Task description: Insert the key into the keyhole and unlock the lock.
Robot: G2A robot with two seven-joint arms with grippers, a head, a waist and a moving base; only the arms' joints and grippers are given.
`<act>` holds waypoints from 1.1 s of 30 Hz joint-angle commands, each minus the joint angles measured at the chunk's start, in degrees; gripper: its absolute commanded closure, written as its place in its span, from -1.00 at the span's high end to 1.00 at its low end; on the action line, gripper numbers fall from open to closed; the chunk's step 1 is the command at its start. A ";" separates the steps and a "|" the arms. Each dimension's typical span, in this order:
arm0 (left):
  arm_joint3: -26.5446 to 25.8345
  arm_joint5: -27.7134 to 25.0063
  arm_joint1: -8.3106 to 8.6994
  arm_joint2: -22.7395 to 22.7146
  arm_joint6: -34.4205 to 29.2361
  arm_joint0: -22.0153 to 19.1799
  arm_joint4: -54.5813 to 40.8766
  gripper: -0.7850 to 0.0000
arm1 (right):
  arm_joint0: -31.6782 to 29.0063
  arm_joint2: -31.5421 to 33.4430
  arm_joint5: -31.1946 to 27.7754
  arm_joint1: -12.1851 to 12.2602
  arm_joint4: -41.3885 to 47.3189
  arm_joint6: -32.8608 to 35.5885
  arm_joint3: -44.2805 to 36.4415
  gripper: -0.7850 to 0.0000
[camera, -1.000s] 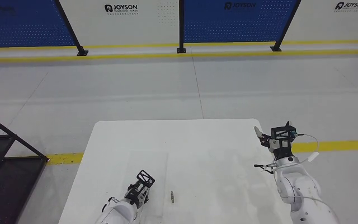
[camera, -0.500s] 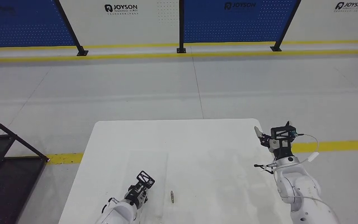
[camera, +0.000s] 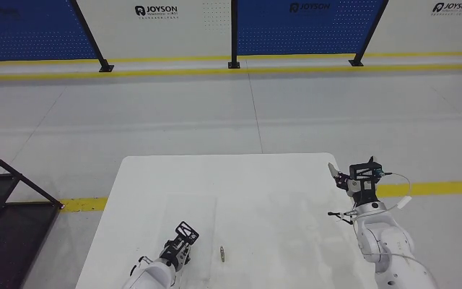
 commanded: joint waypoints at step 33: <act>-5.99 -3.15 0.91 -6.58 1.36 4.81 -5.93 -1.00 | 0.00 0.00 0.00 0.00 0.00 0.00 0.00 1.00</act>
